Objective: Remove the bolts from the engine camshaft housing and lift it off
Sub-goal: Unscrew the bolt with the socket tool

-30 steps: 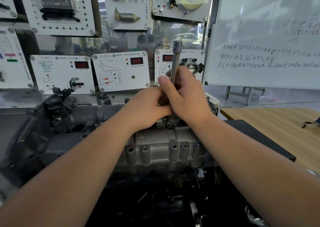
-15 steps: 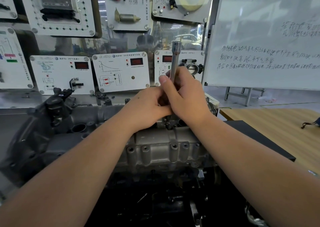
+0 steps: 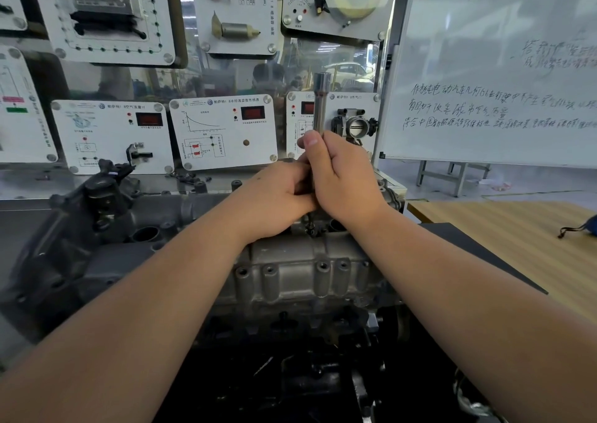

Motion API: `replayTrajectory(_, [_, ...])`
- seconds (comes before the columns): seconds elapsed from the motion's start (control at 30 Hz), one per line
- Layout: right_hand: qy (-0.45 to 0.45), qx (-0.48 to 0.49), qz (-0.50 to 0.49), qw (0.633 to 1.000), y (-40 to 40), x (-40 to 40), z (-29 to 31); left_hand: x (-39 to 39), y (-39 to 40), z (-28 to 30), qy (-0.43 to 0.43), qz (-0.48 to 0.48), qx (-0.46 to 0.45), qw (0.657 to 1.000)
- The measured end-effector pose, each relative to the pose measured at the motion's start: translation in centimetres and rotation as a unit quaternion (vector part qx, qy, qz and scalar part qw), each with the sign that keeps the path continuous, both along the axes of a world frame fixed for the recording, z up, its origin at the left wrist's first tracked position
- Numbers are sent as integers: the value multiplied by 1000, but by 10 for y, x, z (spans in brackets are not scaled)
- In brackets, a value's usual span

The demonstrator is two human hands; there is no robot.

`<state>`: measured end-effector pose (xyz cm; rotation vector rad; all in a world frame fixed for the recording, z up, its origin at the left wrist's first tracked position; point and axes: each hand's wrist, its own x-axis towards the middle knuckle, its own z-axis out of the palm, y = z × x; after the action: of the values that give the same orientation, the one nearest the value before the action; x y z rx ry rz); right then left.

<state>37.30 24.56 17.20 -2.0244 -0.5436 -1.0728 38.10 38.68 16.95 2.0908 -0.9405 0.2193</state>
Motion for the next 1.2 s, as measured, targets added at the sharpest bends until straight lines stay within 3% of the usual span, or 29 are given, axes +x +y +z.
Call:
replayTrajectory(0.27, [-42,8,-11,999,1,-3,0,5,0,0,-17,42,12,999])
replayTrajectory(1.2, [-11,11,-3,1000,-1,-2,0,2,0,0,-24,45,-14,999])
